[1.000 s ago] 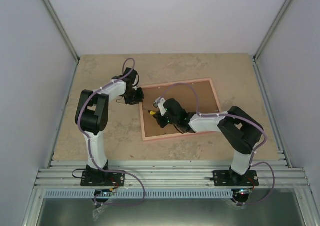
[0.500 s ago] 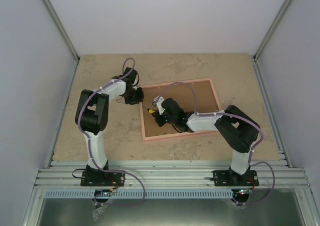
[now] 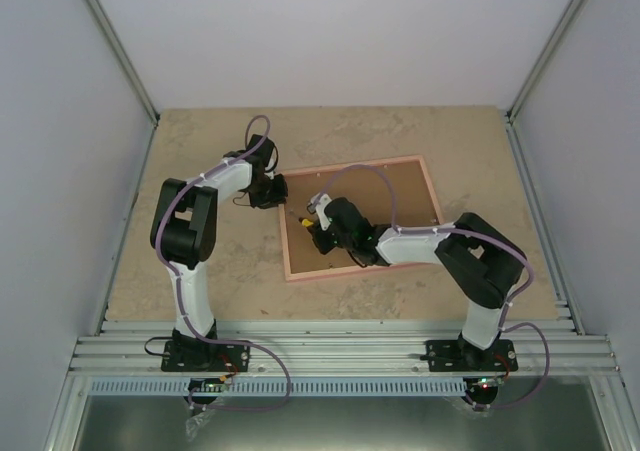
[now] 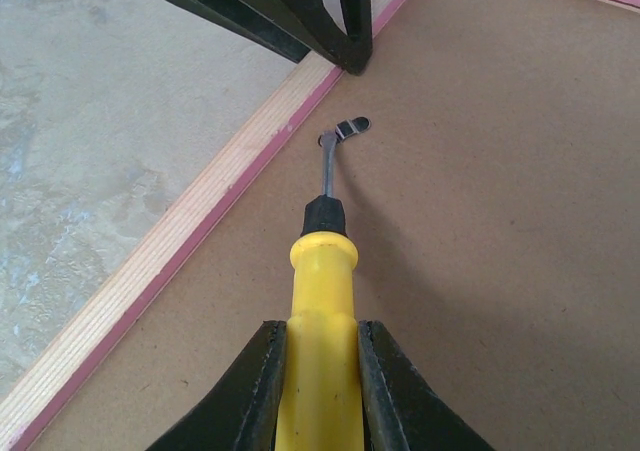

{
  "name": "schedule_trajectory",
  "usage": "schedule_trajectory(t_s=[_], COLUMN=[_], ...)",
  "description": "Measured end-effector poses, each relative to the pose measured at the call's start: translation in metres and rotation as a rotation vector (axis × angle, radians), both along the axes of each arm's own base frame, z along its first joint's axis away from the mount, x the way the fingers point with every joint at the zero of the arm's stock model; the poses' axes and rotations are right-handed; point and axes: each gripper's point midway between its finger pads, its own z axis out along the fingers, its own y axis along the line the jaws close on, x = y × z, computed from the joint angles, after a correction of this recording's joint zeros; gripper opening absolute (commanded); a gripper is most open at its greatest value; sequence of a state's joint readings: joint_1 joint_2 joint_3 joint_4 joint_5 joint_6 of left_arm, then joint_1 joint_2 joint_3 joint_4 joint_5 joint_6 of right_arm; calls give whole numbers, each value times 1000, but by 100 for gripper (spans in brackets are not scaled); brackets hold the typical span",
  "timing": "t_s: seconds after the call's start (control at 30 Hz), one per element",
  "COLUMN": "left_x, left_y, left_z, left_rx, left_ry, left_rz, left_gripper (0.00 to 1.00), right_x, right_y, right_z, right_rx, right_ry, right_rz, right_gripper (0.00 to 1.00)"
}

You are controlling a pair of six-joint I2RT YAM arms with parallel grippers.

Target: Take the photo out of the frame

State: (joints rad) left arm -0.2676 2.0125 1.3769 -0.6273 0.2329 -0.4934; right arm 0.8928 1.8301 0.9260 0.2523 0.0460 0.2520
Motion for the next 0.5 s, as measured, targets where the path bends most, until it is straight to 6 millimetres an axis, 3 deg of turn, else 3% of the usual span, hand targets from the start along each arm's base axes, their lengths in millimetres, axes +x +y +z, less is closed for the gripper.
schedule_trajectory(t_s=[0.3, 0.5], left_x=[0, -2], left_y=[0, 0], left_z=[0, 0], left_rx=[0, -2], left_ry=[0, -3], left_rz=[0, 3], left_gripper=[6, 6], right_x=[-2, 4], right_y=[-11, -25], right_z=[10, 46], right_rx=[-12, 35], right_ry=[-8, -72], right_rz=[-21, -60], right_gripper=[0, 0])
